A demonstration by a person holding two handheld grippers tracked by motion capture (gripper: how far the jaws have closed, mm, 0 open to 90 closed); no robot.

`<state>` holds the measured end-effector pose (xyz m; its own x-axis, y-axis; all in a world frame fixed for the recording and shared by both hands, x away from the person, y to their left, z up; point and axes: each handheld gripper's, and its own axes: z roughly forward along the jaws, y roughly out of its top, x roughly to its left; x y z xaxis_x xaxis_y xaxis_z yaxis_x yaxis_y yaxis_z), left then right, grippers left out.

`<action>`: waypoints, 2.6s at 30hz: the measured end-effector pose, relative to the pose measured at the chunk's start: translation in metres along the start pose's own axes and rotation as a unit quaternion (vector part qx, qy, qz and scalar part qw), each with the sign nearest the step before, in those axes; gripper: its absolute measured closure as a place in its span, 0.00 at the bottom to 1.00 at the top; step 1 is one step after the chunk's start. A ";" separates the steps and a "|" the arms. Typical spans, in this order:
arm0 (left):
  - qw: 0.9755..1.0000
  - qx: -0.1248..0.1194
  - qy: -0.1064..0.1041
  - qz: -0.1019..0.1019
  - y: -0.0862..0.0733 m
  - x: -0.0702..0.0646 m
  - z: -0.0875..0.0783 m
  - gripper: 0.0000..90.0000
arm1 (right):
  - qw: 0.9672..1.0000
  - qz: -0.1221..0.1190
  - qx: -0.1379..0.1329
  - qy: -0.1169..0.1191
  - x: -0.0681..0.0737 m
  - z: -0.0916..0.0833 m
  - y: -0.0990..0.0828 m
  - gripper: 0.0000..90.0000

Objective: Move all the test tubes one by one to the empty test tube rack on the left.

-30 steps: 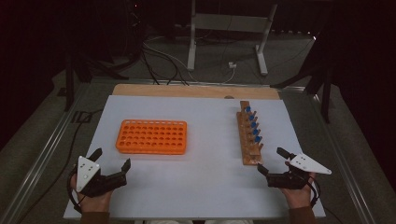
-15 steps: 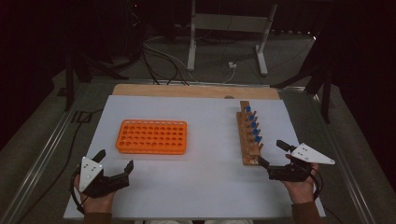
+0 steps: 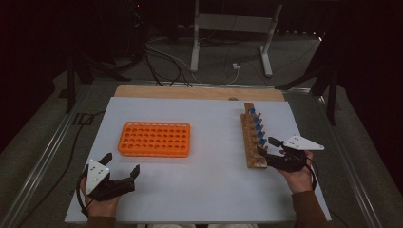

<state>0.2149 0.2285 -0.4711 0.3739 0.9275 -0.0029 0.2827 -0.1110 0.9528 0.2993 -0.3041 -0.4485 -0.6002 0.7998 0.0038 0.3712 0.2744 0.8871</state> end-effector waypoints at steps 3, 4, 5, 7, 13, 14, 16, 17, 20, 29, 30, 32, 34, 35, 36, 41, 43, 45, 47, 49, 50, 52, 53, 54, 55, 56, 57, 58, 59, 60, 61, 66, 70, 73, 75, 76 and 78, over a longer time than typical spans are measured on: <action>1.000 0.002 -0.002 0.002 0.000 0.000 0.000 0.01 | 1.000 -0.009 0.010 -0.004 0.001 0.006 0.000 0.59; 1.000 0.003 -0.003 0.002 0.000 -0.001 0.000 0.01 | 1.000 -0.013 0.009 -0.007 0.001 0.007 0.000 0.64; 1.000 0.003 -0.003 0.002 0.000 -0.001 0.000 0.02 | 1.000 -0.013 0.009 -0.007 0.001 0.007 0.000 0.64; 1.000 0.003 -0.003 0.001 -0.001 -0.001 0.000 0.02 | 1.000 -0.018 0.012 -0.007 0.001 0.011 0.000 0.73; 1.000 0.004 -0.005 0.002 -0.001 -0.001 0.001 0.02 | 1.000 -0.021 0.020 -0.001 0.001 0.019 0.000 0.81; 1.000 0.004 -0.005 0.003 -0.001 -0.001 0.001 0.01 | 1.000 -0.020 0.020 -0.003 0.002 0.020 0.000 0.81; 1.000 0.005 -0.005 0.004 -0.001 -0.001 0.002 0.02 | 0.999 -0.022 0.026 -0.004 0.003 0.023 0.001 0.82; 1.000 0.006 -0.005 0.005 -0.001 -0.001 0.002 0.02 | 0.999 -0.024 0.027 -0.005 0.004 0.024 0.001 0.83; 1.000 0.008 -0.005 0.006 -0.001 -0.002 0.002 0.02 | 0.999 -0.022 0.032 -0.010 0.004 0.026 0.002 0.84; 1.000 0.011 -0.008 0.009 -0.002 -0.003 0.004 0.01 | 0.999 -0.018 0.034 -0.016 0.006 0.021 0.012 0.85; 1.000 0.011 -0.009 0.010 -0.002 -0.003 0.004 0.02 | 0.999 -0.018 0.034 -0.017 0.006 0.020 0.014 0.85; 1.000 0.012 -0.009 0.011 -0.002 -0.003 0.004 0.02 | 0.999 -0.013 0.031 -0.017 0.007 0.017 0.018 0.85; 1.000 0.015 -0.011 0.012 -0.002 -0.003 0.004 0.02 | 0.999 -0.008 0.027 -0.017 0.008 0.013 0.023 0.85; 1.000 0.017 -0.011 0.012 -0.002 -0.003 0.005 0.02 | 0.999 -0.006 0.025 -0.019 0.008 0.010 0.025 0.85; 1.000 0.023 -0.011 0.011 -0.003 -0.004 0.006 0.02 | 1.000 -0.002 0.023 -0.020 0.008 0.008 0.027 0.85; 0.999 0.030 -0.011 0.010 -0.004 -0.004 0.008 0.02 | 1.000 0.009 0.019 -0.018 0.006 0.002 0.036 0.85; 0.999 0.032 -0.013 0.014 -0.004 -0.005 0.009 0.02 | 1.000 0.012 0.010 -0.018 0.006 -0.001 0.041 0.85; 0.999 0.034 -0.018 0.018 -0.005 -0.007 0.010 0.02 | 1.000 0.019 0.008 -0.018 0.005 -0.003 0.043 0.85; 0.999 0.036 -0.023 0.021 -0.005 -0.008 0.011 0.02 | 1.000 0.017 0.009 -0.017 0.005 -0.005 0.045 0.85; 0.998 0.036 -0.032 0.026 -0.004 -0.013 0.012 0.01 | 1.000 0.014 0.005 -0.016 0.005 -0.007 0.049 0.85; 0.998 0.032 -0.041 0.026 -0.003 -0.015 0.013 0.01 | 1.000 0.014 0.005 -0.015 0.005 -0.007 0.050 0.85; 0.998 0.031 -0.047 0.027 -0.002 -0.017 0.014 0.01 | 1.000 0.010 0.002 -0.015 0.005 -0.009 0.054 0.85; 0.998 0.030 -0.051 0.031 0.000 -0.019 0.014 0.01 | 1.000 0.011 -0.001 -0.014 0.006 -0.009 0.055 0.85; 0.997 0.029 -0.055 0.039 0.002 -0.021 0.015 0.01 | 1.000 0.012 -0.001 -0.013 0.006 -0.009 0.056 0.85; 0.997 0.029 -0.060 0.044 0.005 -0.023 0.016 0.01 | 1.000 0.012 -0.001 -0.013 0.006 -0.009 0.056 0.85; 0.997 0.029 -0.061 0.048 0.007 -0.026 0.017 0.02 | 1.000 0.010 -0.002 -0.013 0.009 -0.010 0.057 0.85; 0.996 0.030 -0.064 0.052 0.010 -0.029 0.018 0.02 | 1.000 0.010 -0.002 -0.013 0.009 -0.010 0.057 0.85; 0.996 0.033 -0.069 0.055 0.012 -0.031 0.019 0.01 | 1.000 0.009 -0.003 -0.008 0.010 -0.010 0.058 0.85; 0.995 0.034 -0.072 0.058 0.015 -0.034 0.021 0.01 | 1.000 0.008 -0.003 -0.007 0.012 -0.009 0.058 0.85; 0.995 0.034 -0.075 0.058 0.018 -0.036 0.023 0.02 | 1.000 0.007 0.000 -0.002 0.015 -0.008 0.059 0.85; 0.995 0.034 -0.080 0.056 0.021 -0.038 0.026 0.01 | 1.000 0.005 0.000 0.001 0.016 -0.006 0.059 0.85; 0.993 0.036 -0.103 0.052 0.036 -0.047 0.044 0.02 | 1.000 0.009 0.004 0.020 0.022 0.000 0.059 0.85; 0.990 0.036 -0.121 0.062 0.048 -0.059 0.061 0.02 | 0.999 0.010 0.008 0.030 0.026 0.006 0.058 0.85; 0.989 0.034 -0.133 0.064 0.053 -0.070 0.074 0.02 | 0.999 0.014 0.011 0.051 0.033 0.014 0.057 0.85; 0.987 0.031 -0.143 0.061 0.055 -0.078 0.083 0.01 | 0.998 0.013 0.014 0.058 0.037 0.017 0.057 0.85; 0.986 0.031 -0.152 0.060 0.055 -0.083 0.087 0.01 | 0.998 0.013 0.014 0.058 0.037 0.017 0.057 0.85; 0.983 0.035 -0.168 0.058 0.054 -0.093 0.096 0.01 | 0.998 0.012 0.015 0.067 0.042 0.021 0.057 0.85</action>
<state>0.2799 0.1018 -0.4480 0.6749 0.7379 -0.0063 0.2758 -0.2443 0.9296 0.3100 -0.2437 -0.4069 -0.6790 0.7289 0.0880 0.4064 0.2733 0.8718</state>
